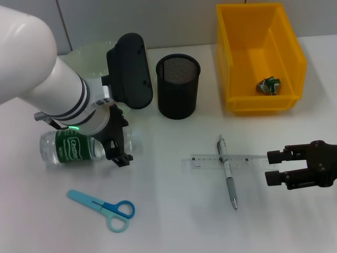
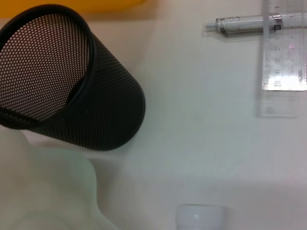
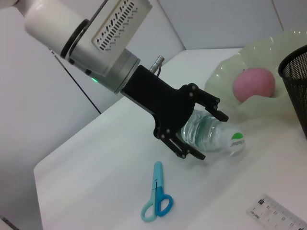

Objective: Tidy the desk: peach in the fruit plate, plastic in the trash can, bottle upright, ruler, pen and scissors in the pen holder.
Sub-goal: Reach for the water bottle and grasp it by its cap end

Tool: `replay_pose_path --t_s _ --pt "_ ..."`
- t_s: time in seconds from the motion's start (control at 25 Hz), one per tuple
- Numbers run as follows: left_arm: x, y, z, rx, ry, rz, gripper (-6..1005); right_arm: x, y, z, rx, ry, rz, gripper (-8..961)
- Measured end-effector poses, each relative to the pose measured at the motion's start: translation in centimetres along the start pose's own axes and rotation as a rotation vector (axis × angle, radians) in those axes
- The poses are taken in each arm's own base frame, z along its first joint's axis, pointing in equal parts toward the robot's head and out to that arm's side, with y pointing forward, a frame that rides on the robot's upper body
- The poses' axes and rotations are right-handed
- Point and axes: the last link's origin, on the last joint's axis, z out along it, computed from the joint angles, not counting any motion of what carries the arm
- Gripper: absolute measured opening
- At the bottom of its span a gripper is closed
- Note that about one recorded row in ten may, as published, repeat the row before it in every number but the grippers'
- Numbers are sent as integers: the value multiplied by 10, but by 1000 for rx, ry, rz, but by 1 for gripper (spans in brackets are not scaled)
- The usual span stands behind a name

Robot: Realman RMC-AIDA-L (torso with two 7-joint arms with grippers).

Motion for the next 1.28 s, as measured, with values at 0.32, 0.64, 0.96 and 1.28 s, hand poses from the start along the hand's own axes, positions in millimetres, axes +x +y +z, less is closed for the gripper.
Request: replay_pose_path --t_s 0.32,0.64,0.96,1.28 --pt "0 1 1 -2 -2 6 800 -1 0 0 2 0 -2 771" --pt "1 4 2 -10 0 15 800 -3 -2 1 9 -1 -6 771" --pt "5 7 4 -14 -2 38 799 -5 -2 2 7 -1 -12 771" --pt "11 12 6 -18 11 69 799 -5 -2 2 7 -1 -12 770"
